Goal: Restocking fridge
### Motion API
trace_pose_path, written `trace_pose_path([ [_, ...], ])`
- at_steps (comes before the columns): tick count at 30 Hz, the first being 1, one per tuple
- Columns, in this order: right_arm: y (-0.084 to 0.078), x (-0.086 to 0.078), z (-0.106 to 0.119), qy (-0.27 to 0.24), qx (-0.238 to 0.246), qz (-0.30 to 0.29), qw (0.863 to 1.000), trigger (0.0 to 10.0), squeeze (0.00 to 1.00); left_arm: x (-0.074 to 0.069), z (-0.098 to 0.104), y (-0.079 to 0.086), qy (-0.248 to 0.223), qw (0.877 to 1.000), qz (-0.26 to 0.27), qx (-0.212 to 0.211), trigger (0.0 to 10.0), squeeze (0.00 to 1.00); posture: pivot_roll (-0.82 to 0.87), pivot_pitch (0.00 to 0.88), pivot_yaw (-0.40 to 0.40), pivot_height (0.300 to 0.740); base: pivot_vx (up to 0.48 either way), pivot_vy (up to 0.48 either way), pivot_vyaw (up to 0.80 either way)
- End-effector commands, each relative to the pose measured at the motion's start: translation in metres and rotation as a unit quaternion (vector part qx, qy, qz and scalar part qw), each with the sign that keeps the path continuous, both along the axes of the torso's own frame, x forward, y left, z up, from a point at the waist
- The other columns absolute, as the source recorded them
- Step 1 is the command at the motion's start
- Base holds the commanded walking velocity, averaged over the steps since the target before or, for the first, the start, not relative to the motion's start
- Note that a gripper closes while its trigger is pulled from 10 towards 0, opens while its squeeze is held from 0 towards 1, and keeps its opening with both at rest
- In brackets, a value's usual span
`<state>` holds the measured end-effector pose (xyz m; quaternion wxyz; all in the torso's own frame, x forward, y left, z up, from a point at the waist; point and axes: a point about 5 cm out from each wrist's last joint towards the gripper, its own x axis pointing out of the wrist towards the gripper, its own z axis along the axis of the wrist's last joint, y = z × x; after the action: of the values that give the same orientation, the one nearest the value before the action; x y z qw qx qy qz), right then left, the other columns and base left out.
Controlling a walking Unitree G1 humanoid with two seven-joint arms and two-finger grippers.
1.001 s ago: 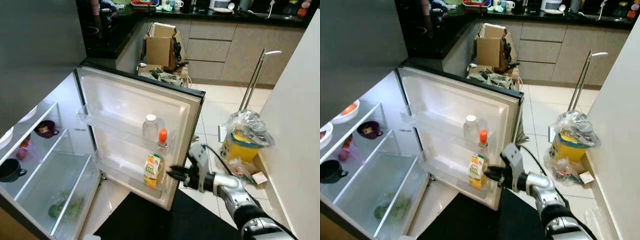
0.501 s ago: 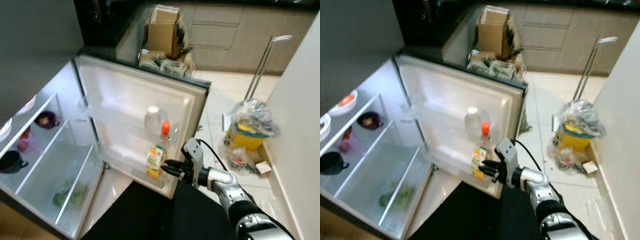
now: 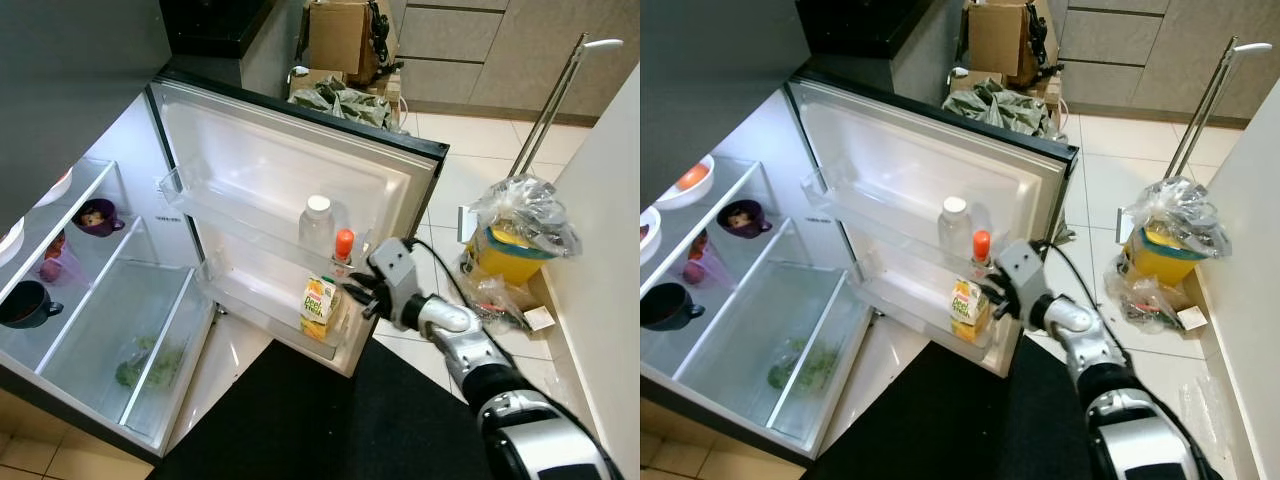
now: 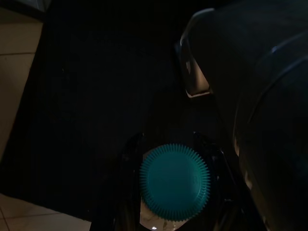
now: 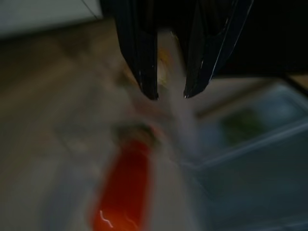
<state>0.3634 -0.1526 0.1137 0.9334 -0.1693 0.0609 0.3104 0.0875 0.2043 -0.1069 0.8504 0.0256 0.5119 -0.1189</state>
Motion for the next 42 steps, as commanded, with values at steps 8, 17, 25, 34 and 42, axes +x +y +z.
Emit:
trace_pose_path([
  [8,-0.056,0.01,0.007,-0.022,-0.095,-0.185,0.978,10.0,0.0,-0.012,-0.002,0.006,0.019,1.0,-0.007,0.007,10.0,0.0,0.0,0.189,0.007,0.74,0.0,0.0,0.0],
  [17,-0.056,0.009,0.007,-0.005,-0.076,-0.165,0.983,10.0,0.0,-0.011,-0.002,0.006,0.017,1.0,-0.006,0.008,10.0,0.0,0.0,0.183,0.006,0.74,0.0,0.0,0.0],
  [25,-0.043,0.011,0.019,-0.057,-0.095,-0.09,0.99,10.0,0.0,-0.008,-0.001,0.004,0.015,1.0,-0.01,0.006,10.0,0.0,-0.01,0.179,0.007,0.74,0.0,0.0,0.0],
  [34,-0.062,0.022,0.053,-0.138,-0.137,-0.156,0.968,10.0,0.0,-0.006,-0.001,0.004,0.014,1.0,-0.012,0.007,10.0,0.0,-0.01,0.178,0.009,0.74,0.0,0.0,0.0],
  [42,-0.087,0.027,0.08,-0.181,-0.158,-0.218,0.946,10.0,0.0,-0.007,-0.001,0.005,0.014,1.0,-0.012,0.008,10.0,0.0,-0.01,0.173,0.008,0.74,0.0,0.0,0.0],
])
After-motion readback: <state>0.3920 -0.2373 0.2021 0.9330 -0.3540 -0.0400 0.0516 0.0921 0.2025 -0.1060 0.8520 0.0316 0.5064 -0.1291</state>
